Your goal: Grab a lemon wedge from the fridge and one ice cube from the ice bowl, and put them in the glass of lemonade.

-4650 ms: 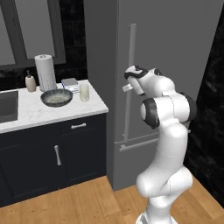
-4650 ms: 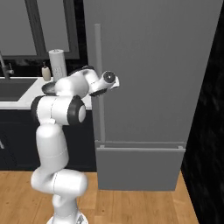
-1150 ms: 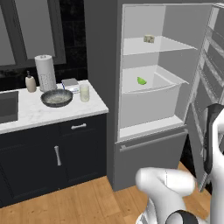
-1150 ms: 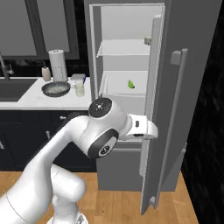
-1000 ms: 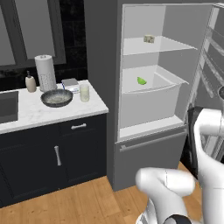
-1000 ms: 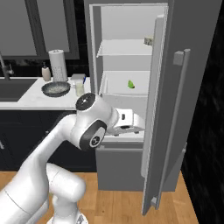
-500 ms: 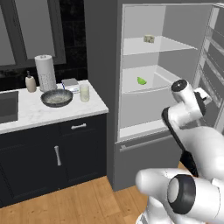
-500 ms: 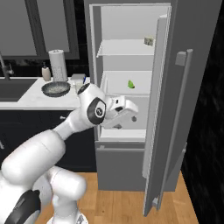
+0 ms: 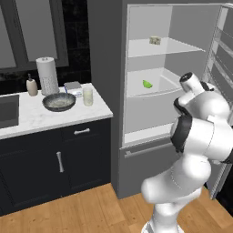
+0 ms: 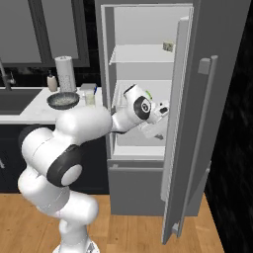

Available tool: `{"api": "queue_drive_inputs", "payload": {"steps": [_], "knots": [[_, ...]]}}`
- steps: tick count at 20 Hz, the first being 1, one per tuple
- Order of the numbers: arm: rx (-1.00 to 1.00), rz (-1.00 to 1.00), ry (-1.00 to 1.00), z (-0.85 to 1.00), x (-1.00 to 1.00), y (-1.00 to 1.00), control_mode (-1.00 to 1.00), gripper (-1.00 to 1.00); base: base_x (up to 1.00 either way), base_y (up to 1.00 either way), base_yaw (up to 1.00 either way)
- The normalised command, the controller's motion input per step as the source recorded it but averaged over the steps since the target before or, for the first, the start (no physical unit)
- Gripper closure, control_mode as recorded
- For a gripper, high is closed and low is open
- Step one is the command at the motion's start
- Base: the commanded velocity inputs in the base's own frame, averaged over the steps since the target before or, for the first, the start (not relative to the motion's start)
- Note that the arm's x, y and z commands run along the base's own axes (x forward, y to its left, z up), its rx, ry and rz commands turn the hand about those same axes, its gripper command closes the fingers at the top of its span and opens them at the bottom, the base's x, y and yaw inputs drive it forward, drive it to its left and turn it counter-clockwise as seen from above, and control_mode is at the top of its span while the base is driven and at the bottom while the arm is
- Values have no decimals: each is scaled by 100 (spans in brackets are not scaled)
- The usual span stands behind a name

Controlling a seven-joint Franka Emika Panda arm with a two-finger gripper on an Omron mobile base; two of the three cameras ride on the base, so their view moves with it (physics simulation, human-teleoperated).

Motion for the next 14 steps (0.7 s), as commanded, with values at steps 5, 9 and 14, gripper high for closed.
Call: {"api": "queue_drive_inputs", "payload": {"steps": [5, 9, 14], "knots": [[0, -1, 9, -41, -2, -100, -100, -100, 0, 0, 0], [0, -1, 1, -25, -38, -100, -100, -100, 0, 0, 0], [-8, 10, -27, 17, -83, -11, -100, -100, 0, 0, 0]]}}
